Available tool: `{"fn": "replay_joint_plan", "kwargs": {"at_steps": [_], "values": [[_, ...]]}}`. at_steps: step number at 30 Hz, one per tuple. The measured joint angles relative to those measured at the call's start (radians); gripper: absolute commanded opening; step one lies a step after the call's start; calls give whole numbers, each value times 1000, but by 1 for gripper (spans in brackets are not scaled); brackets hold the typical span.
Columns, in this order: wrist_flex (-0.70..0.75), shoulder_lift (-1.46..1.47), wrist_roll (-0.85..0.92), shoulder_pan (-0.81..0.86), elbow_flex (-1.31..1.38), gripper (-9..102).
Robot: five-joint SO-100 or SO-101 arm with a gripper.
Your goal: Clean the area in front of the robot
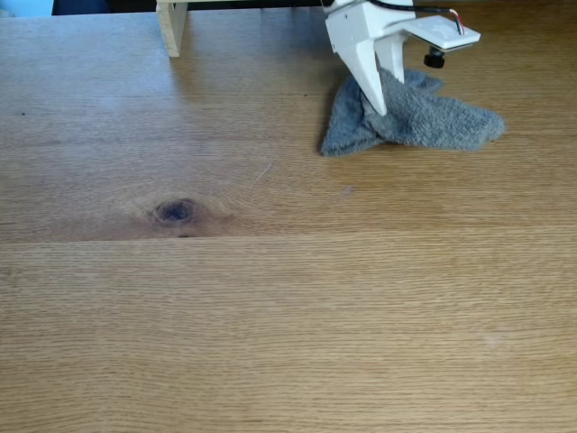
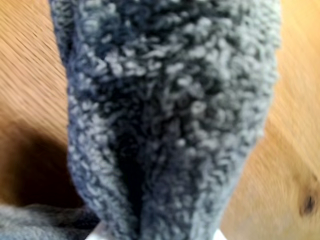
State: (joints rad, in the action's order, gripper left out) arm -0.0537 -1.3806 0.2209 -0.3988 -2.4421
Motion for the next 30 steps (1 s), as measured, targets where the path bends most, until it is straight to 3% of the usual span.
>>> {"fn": "replay_joint_plan", "kwargs": {"at_steps": [3, 5, 13, 22, 30], "values": [[-120, 123, 51, 17, 6, 0], [-118, 192, 57, 37, 35, 0], [152, 394, -51, 95, 339, 0], [206, 558, -49, 163, 643, 0], [425, 675, -107, 298, 943, 0]]}}
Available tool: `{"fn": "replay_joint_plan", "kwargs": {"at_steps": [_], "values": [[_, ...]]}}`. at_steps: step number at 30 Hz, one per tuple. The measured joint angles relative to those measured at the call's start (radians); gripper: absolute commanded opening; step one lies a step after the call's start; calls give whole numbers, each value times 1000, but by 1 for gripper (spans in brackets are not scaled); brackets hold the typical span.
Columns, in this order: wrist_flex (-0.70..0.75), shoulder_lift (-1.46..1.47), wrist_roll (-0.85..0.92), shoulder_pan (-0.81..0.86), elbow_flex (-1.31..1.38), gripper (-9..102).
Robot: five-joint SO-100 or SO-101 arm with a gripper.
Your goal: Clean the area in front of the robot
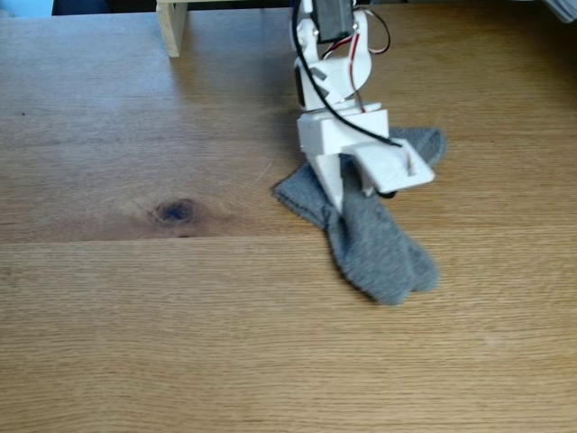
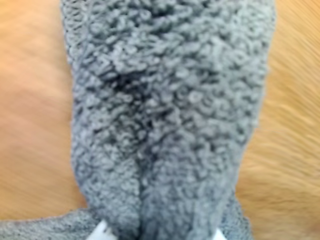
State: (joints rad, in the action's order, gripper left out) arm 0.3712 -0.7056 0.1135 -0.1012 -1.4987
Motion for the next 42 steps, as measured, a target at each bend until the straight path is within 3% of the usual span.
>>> {"fn": "replay_joint_plan", "kwargs": {"at_steps": [6, 11, 17, 22, 29, 38, 42], "values": [[196, 29, -89, 127, 146, 0], [471, 21, -135, 137, 192, 0], [848, -83, -198, 6, 179, 0], [974, -138, -252, -192, 176, 0], [861, -160, -293, -371, 175, 0], [508, -37, -391, -291, 173, 0], [367, 25, -354, -222, 173, 0]]}}
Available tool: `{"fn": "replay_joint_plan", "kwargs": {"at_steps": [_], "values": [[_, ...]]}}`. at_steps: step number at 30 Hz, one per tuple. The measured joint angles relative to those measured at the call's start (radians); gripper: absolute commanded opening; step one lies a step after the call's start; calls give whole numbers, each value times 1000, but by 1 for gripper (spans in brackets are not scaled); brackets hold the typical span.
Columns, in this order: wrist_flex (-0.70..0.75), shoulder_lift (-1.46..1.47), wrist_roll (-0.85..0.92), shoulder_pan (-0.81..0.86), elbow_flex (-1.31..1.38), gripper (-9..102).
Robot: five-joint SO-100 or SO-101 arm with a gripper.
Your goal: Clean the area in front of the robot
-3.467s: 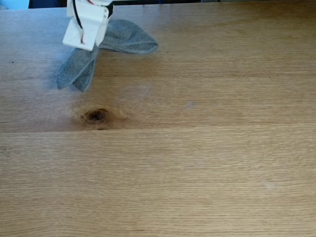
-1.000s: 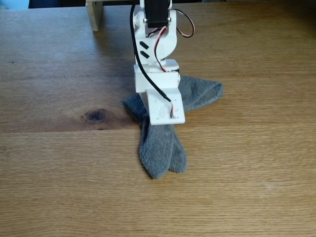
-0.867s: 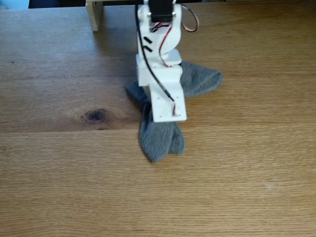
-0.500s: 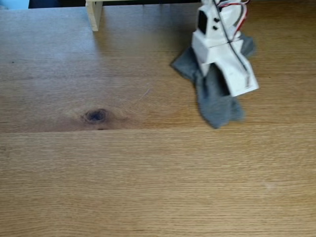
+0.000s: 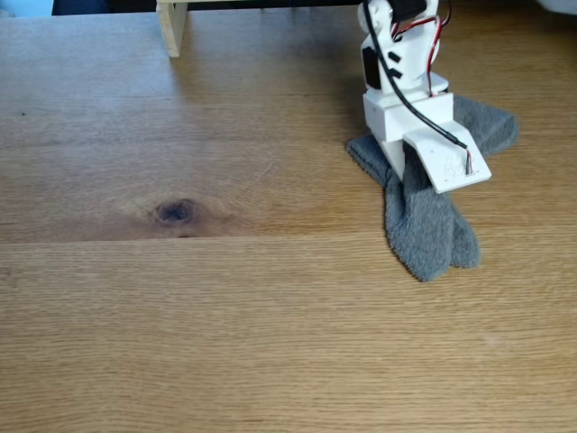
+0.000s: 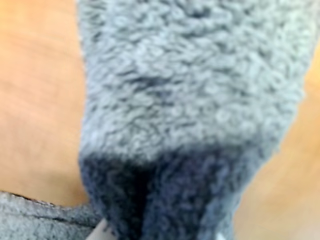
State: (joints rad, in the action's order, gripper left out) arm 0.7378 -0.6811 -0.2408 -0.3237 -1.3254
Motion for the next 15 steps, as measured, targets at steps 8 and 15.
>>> {"fn": "replay_joint_plan", "kwargs": {"at_steps": [8, 15], "values": [[-354, 92, 193, 218, 3, 0], [-377, 89, 348, 443, 5, 0]]}}
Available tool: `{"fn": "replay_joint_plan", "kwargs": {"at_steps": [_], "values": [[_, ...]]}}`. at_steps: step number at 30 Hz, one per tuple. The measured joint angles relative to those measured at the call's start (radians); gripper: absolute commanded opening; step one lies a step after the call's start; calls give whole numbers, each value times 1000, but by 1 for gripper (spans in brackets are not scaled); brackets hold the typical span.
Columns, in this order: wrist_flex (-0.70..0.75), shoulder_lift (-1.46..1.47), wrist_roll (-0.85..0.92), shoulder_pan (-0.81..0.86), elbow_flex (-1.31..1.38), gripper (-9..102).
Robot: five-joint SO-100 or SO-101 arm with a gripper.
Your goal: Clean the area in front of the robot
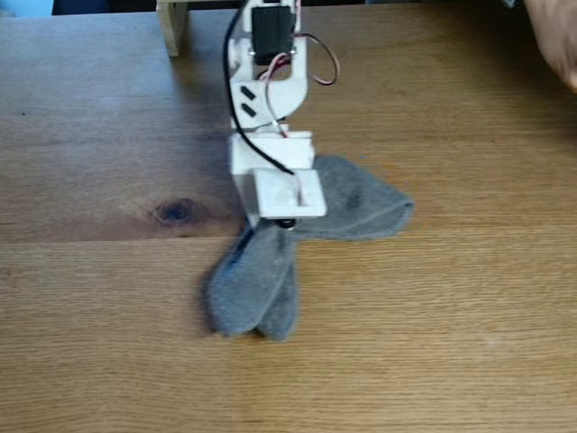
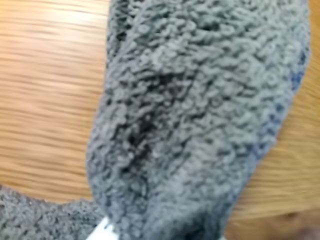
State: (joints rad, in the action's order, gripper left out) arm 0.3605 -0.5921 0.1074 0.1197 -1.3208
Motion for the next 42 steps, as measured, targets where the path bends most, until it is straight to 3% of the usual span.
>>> {"fn": "replay_joint_plan", "kwargs": {"at_steps": [15, 19, 25, 30, 34, 38, 42], "values": [[430, -365, -69, 51, -6, 0], [669, -566, -58, 100, -6, 0], [1143, -746, -29, 201, -6, 0], [1353, -747, -55, 212, -49, 0], [1296, -747, -31, 169, -195, 0], [1100, -793, -28, 94, -430, 0], [813, -862, -74, 35, -684, 0]]}}
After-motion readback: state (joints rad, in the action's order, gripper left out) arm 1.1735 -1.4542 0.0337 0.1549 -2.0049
